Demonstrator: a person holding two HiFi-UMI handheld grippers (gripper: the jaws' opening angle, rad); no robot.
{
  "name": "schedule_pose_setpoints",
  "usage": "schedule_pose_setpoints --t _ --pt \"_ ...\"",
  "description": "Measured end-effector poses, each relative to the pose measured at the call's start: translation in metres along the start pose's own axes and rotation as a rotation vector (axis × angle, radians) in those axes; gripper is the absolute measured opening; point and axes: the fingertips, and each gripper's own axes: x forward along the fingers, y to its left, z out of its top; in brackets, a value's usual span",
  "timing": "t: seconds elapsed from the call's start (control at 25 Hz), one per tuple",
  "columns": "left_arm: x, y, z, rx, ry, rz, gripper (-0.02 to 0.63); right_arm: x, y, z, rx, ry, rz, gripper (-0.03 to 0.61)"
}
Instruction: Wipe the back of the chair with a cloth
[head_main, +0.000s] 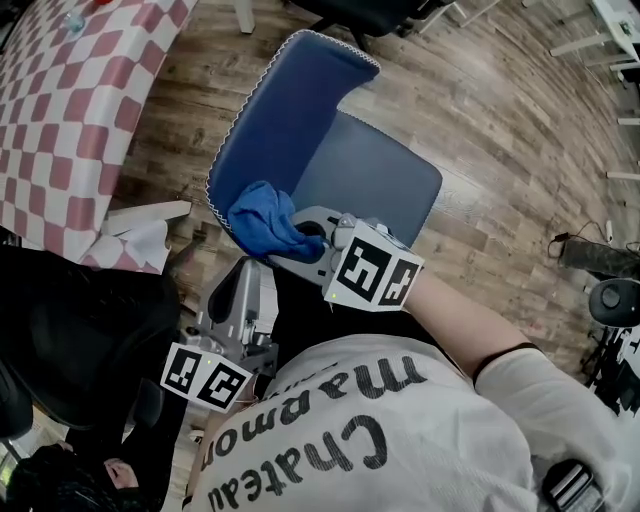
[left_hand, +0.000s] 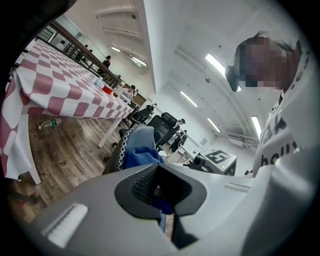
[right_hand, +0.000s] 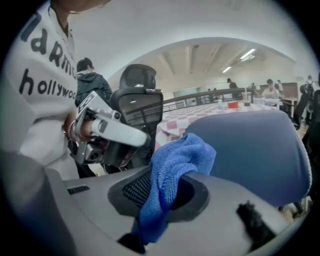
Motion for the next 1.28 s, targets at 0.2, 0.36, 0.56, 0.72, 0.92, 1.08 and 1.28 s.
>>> schedule_pose_setpoints --t 0.2,0.36,0.56,0.72,0.92,1.08,1.28 --pt "-0.001 -0.003 0.000 0.006 -0.005 -0.005 0.005 0.003 0.029 0.003 -0.055 -0.007 0.136 0.086" --pt "0.002 -0.001 -0.003 0.003 0.002 -0.009 0.005 0.007 0.023 -0.001 -0.032 -0.004 0.133 0.086" --pt "0.005 -0.007 -0.006 0.004 0.007 -0.047 0.005 0.013 -0.016 -0.014 0.074 -0.002 0.051 0.086" --pt "0.006 -0.005 -0.007 -0.001 0.017 -0.052 0.005 0.011 -0.069 -0.022 0.110 0.024 -0.064 0.086" --pt "-0.006 0.008 -0.006 -0.017 0.016 -0.014 0.005 -0.002 -0.134 -0.027 0.185 0.024 -0.215 0.084" --pt "-0.012 0.017 -0.005 -0.035 0.006 0.006 0.005 -0.001 -0.152 -0.026 0.167 0.026 -0.227 0.084" --pt "-0.015 0.022 -0.005 -0.045 -0.004 0.018 0.005 -0.005 -0.155 -0.027 0.138 0.043 -0.222 0.086"
